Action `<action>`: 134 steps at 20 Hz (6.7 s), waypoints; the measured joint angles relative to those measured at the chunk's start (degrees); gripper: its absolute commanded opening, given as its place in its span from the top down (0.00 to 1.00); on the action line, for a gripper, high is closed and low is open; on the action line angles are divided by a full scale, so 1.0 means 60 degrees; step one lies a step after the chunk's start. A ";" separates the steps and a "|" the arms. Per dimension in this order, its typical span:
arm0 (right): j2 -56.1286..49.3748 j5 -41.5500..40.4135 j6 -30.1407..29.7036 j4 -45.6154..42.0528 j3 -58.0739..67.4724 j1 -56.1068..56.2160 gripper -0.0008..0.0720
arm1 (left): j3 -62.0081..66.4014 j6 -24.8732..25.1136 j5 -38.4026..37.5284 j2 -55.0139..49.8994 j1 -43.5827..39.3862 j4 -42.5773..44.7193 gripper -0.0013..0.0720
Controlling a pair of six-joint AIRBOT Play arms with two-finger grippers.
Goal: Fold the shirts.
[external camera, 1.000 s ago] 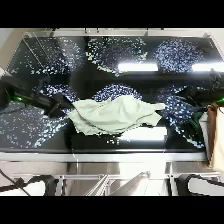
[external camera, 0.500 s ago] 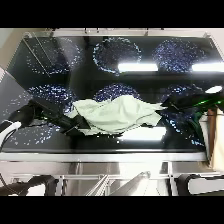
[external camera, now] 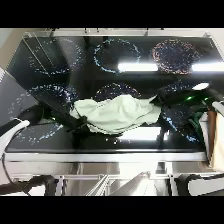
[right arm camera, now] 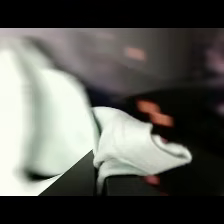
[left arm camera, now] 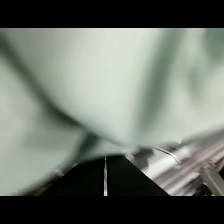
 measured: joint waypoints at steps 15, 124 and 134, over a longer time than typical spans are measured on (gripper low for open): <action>0.7960 -0.0929 -0.0568 0.1067 0.3952 -0.4102 0.96 | 0.9366 -0.0109 0.2561 0.4626 0.5351 -0.0124 0.95; 0.0117 0.2197 -0.0091 0.0645 0.2058 -0.2969 0.49 | 1.0597 0.1803 0.2830 -0.4477 0.5013 -0.1384 0.58; 0.4306 0.1818 0.0579 -0.3024 -0.5053 -0.4156 0.17 | 0.4834 0.1155 0.4710 -0.1745 0.6670 0.0117 0.58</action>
